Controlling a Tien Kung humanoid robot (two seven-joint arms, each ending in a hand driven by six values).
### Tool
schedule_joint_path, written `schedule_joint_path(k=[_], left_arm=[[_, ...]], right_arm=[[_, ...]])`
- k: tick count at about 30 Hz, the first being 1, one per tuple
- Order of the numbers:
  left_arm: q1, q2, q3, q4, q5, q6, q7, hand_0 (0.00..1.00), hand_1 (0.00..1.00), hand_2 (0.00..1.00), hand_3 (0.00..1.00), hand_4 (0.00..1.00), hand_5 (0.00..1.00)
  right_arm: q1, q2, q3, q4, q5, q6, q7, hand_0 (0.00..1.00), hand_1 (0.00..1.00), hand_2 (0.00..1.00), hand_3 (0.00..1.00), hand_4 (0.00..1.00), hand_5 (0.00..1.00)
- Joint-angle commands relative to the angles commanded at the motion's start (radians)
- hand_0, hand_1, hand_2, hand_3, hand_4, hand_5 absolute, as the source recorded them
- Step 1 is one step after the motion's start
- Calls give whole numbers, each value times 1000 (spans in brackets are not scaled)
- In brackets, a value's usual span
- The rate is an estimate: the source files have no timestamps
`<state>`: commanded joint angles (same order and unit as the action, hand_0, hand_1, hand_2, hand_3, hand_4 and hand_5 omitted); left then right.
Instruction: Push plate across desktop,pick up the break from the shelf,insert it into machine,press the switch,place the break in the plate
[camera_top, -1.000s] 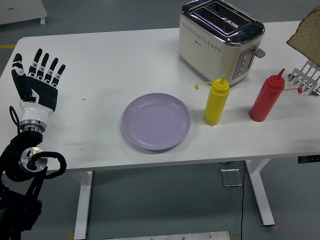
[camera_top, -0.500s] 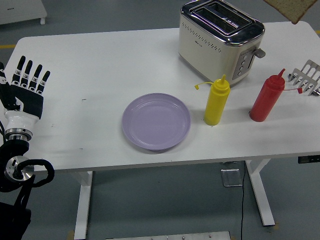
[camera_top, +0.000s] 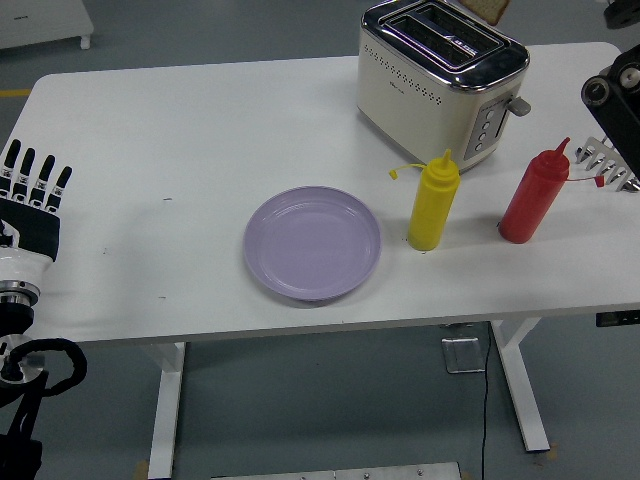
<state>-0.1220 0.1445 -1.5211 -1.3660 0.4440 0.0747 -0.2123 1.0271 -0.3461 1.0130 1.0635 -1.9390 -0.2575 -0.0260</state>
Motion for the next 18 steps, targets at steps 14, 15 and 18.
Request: schedule_joint_path(k=[14,15,18], left_arm=[[-6,1,5,6,4,1,0,852,893,965,878,680,998],[-6,0,5,7,4,1,0,851,893,964,878,680,998],[-7,0,7,9,4,2,1,851,893,964,878,680,998]], right_arm=[[92,140,-42,-195,-77,-13,-130,200,317,410,500,321,2],[93,146,-42,-204,-83,-14,-143,204,318,410,499,324,2],[96,164,-44,-228,-93,-18,-174,204,318,410,499,324,2]])
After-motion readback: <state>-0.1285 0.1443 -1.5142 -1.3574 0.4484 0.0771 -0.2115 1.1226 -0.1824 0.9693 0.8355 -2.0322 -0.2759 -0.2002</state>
